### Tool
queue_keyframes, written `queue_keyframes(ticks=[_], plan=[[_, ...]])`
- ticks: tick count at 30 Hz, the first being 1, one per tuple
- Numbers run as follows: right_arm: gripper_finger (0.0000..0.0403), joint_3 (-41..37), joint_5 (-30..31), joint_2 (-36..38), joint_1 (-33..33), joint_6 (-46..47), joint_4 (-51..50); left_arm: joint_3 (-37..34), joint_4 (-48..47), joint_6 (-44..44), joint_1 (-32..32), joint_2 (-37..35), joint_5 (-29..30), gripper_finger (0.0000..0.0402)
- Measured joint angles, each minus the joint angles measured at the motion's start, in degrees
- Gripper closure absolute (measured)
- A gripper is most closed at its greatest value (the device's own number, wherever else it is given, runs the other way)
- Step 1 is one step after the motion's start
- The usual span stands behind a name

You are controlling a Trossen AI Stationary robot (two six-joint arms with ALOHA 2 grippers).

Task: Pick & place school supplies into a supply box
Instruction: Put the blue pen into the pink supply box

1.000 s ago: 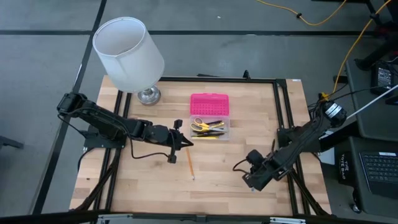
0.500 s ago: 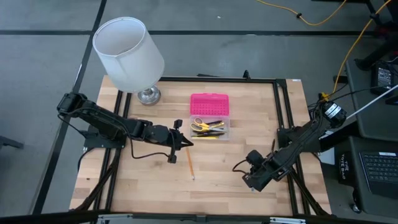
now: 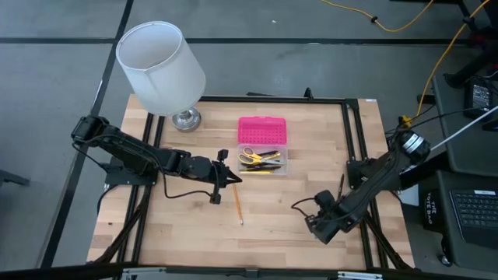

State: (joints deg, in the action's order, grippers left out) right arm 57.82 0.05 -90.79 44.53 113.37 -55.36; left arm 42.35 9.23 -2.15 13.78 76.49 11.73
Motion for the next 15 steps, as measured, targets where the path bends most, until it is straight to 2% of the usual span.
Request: queue_keyframes(ticks=[15], plan=[[0.0383,0.00,0.51,-1.61,0.03,0.70,-1.28,0.00,-0.02,-0.07,0.00,-0.02,-0.48,0.0398]])
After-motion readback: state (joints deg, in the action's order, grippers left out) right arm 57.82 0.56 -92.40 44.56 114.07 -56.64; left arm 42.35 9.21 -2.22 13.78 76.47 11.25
